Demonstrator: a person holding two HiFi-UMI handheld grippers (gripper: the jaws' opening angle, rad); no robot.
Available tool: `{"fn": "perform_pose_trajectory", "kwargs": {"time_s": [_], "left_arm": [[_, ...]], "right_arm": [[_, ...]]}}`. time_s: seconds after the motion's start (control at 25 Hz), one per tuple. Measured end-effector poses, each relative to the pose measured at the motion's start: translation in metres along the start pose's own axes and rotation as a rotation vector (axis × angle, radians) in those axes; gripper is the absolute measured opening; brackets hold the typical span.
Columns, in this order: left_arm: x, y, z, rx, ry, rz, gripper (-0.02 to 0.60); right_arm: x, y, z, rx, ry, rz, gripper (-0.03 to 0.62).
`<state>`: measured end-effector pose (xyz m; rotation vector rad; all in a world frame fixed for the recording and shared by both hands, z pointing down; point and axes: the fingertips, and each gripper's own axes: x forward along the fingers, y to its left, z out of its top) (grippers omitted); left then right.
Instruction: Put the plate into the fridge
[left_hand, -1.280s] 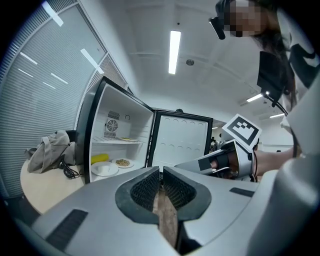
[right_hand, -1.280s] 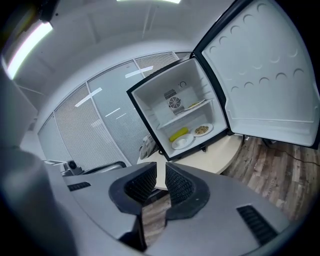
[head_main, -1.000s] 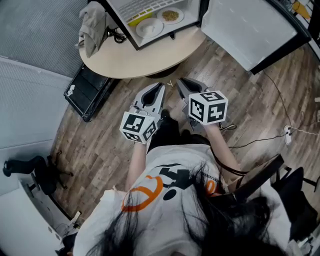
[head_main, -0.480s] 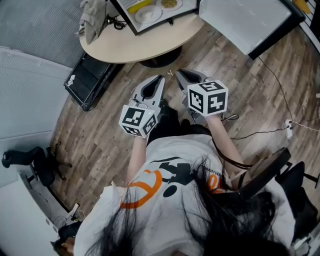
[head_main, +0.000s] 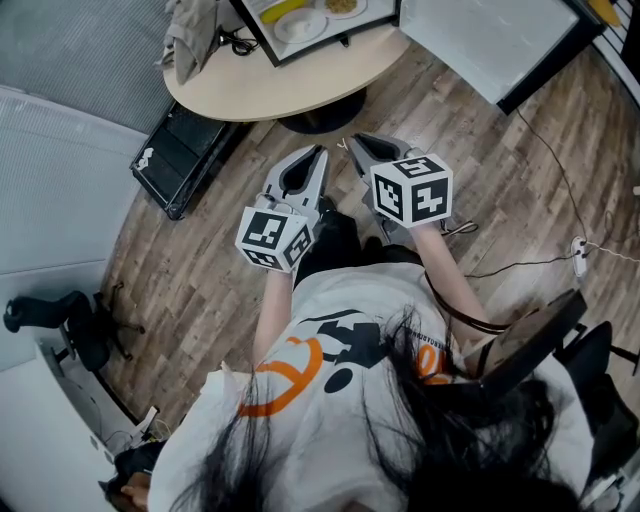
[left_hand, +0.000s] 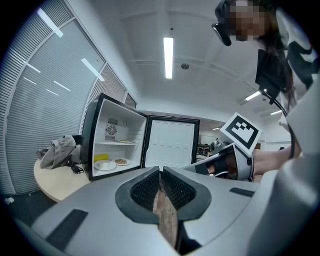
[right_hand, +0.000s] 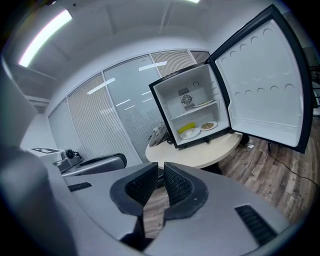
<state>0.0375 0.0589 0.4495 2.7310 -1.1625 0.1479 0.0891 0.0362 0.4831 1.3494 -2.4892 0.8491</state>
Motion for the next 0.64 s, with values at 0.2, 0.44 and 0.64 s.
{"fn": "perform_pose_trajectory", "kwargs": {"time_s": [0.2, 0.44, 0.64], "left_arm": [[-0.0025, 0.0051, 0.0034, 0.000, -0.010, 0.009, 0.018], [-0.0078, 0.0067, 0.0052, 0.001, -0.018, 0.020, 0.018], [-0.0090, 0.0059, 0.0051, 0.005, -0.021, 0.023, 0.018]], "right_arm": [[0.0051, 0.0019, 0.0064, -0.011, -0.006, 0.002, 0.046], [0.0069, 0.0052, 0.0044, -0.021, 0.002, 0.007, 0.046], [0.0076, 0.0044, 0.0004, -0.023, 0.010, 0.006, 0.046]]}}
